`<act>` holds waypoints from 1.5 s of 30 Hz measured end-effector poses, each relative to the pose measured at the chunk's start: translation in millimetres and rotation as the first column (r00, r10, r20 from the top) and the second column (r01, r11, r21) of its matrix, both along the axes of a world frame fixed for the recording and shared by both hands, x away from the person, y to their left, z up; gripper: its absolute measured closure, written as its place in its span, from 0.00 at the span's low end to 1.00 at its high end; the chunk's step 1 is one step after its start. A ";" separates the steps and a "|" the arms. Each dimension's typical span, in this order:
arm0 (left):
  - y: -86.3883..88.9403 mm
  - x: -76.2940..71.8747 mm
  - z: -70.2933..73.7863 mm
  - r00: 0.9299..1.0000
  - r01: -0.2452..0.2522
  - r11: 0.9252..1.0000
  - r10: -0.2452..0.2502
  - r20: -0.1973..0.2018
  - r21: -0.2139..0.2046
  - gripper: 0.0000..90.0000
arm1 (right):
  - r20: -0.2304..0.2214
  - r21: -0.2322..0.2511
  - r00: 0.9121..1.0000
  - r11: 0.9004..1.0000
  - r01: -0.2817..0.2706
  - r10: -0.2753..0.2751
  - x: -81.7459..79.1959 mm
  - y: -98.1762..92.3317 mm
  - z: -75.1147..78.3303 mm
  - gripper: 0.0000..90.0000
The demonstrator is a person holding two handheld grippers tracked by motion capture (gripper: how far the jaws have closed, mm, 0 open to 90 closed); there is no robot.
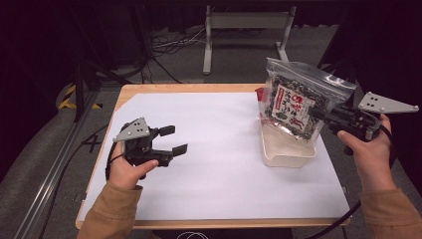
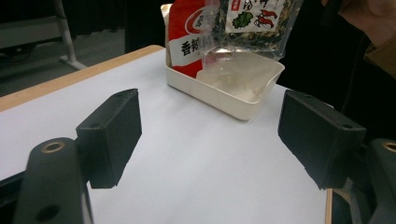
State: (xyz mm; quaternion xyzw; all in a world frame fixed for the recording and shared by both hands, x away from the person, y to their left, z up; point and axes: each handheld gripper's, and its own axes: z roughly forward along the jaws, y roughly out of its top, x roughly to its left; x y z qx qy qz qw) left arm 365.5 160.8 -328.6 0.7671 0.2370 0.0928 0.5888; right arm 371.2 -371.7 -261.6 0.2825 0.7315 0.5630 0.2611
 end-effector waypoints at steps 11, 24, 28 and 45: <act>0.9 -0.2 -0.2 1.000 -0.002 1.000 0.002 -0.004 0.002 0.25 | -0.019 -0.043 0.999 0.998 0.050 -0.051 2.9 1.4 -10.8 0.84; 0.7 0.5 -0.7 1.000 0.000 1.000 0.000 -0.002 0.004 0.24 | -0.046 -0.089 0.994 0.992 0.093 -0.098 7.0 3.7 -21.1 0.84; 1.2 0.6 -0.9 1.000 -0.003 1.000 0.003 -0.006 0.001 0.24 | -0.061 -0.103 0.993 0.990 0.095 -0.101 8.0 3.9 -25.0 0.84; 1.3 0.6 -2.1 1.000 -0.003 1.000 0.003 -0.012 0.006 0.24 | -0.137 -0.144 0.984 0.985 0.091 -0.111 13.5 5.8 -52.0 0.84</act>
